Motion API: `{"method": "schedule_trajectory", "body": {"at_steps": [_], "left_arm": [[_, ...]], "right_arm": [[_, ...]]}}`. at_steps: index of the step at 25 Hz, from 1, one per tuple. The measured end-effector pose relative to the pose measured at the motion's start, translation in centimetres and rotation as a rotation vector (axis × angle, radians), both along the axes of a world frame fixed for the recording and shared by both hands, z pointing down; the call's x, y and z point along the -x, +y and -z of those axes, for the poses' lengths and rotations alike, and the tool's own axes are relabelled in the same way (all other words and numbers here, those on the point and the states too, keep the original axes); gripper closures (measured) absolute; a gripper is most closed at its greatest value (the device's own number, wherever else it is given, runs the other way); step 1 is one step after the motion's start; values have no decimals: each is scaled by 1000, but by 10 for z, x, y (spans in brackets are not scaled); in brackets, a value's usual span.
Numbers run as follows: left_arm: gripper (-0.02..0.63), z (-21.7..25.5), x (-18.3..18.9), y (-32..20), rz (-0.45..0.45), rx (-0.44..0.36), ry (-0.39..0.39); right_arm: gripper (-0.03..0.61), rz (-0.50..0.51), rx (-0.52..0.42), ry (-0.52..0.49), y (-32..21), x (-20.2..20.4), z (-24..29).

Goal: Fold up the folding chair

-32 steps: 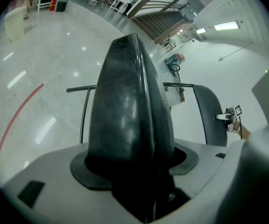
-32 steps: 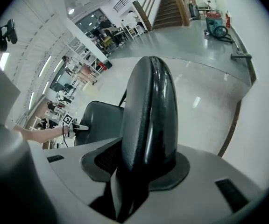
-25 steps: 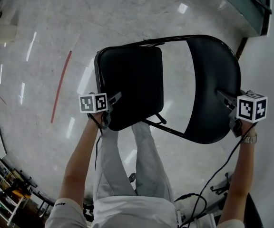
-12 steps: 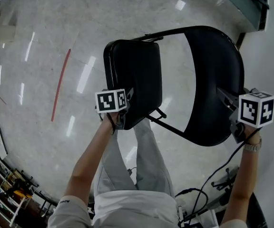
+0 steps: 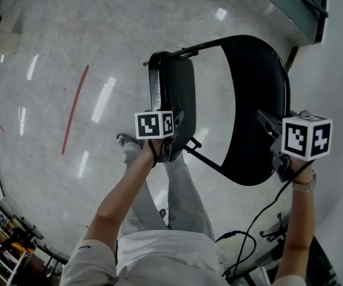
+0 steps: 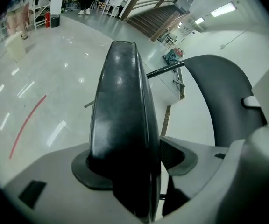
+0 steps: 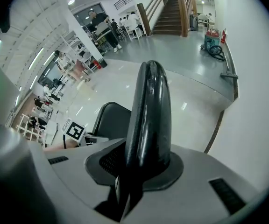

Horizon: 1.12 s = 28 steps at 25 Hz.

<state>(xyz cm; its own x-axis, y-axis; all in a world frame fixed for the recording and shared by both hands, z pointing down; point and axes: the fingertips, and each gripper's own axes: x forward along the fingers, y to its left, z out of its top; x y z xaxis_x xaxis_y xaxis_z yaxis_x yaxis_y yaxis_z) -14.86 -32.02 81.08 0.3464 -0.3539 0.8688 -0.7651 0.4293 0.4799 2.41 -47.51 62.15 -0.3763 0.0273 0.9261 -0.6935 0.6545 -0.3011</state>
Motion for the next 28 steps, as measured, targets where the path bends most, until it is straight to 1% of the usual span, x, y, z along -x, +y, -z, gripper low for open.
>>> {"method": "schedule_trajectory", "body": {"at_steps": [4,7,9,15,21,25,28], "left_arm": [[308,11,-15,-10,7,-1,10],[320,24,-33,-21,14,-29,55],[330,30,-44,-28,18,-39,67],[341,39,-71,-44,17,-31,83],[345,42,-96,-63,17,-24,72],[345,38,-104,-70,6,-8,8],[348,35,-112,-73,0,2,3]], "right_arm": [[500,-2,-5,14,7,15,16],[511,-3,-7,26,15,25,28],[511,1,-19,40,19,30,33],[512,1,-31,68,21,33,42],[512,4,-49,86,18,31,48],[512,5,-60,97,19,34,49],[512,6,-67,104,21,37,50]]}}
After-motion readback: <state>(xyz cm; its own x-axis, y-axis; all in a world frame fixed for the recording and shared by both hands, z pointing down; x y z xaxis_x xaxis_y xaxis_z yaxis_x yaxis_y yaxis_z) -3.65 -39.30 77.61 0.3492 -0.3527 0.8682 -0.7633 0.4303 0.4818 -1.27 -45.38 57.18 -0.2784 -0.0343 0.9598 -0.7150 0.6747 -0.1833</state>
